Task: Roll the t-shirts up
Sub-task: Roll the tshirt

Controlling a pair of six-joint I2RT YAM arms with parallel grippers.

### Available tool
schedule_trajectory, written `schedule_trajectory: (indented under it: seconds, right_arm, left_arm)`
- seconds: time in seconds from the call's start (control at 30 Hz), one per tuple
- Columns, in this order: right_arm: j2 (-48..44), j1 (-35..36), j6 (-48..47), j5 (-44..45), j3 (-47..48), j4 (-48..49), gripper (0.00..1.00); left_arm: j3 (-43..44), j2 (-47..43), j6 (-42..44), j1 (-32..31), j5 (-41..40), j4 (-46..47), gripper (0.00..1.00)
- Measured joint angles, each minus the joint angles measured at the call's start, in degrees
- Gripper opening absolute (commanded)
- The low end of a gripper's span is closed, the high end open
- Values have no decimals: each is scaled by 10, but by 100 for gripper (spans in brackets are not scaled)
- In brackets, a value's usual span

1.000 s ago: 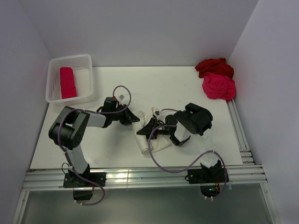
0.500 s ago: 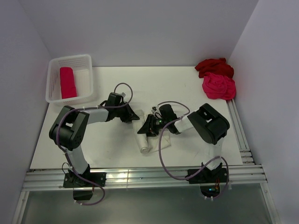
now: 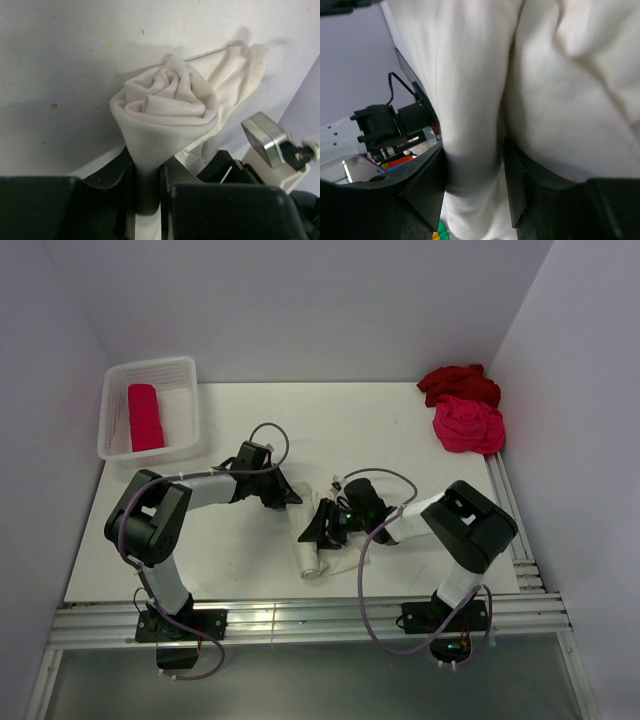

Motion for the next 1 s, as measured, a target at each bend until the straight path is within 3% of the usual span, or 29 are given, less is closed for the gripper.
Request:
schedule_trajectory:
  seconds: [0.37,0.5,0.8,1.0]
  right_arm:
    - [-56,69,-2,12,-12,-71,48]
    - [-63,87,5,26,-23,-65,31]
    - [-106,114,29,62,-64,-52,45]
    - [-131,153,31,-7,-106,-103,47]
  left_arm:
    - [5,-4,-1,-9,-24,-16,0]
    - [10,-5,0,-10,-26,-28,0]
    - [10,-8,1,-14,-24,-40,0]
    - [11,-8,1,-11,-50,-23,0]
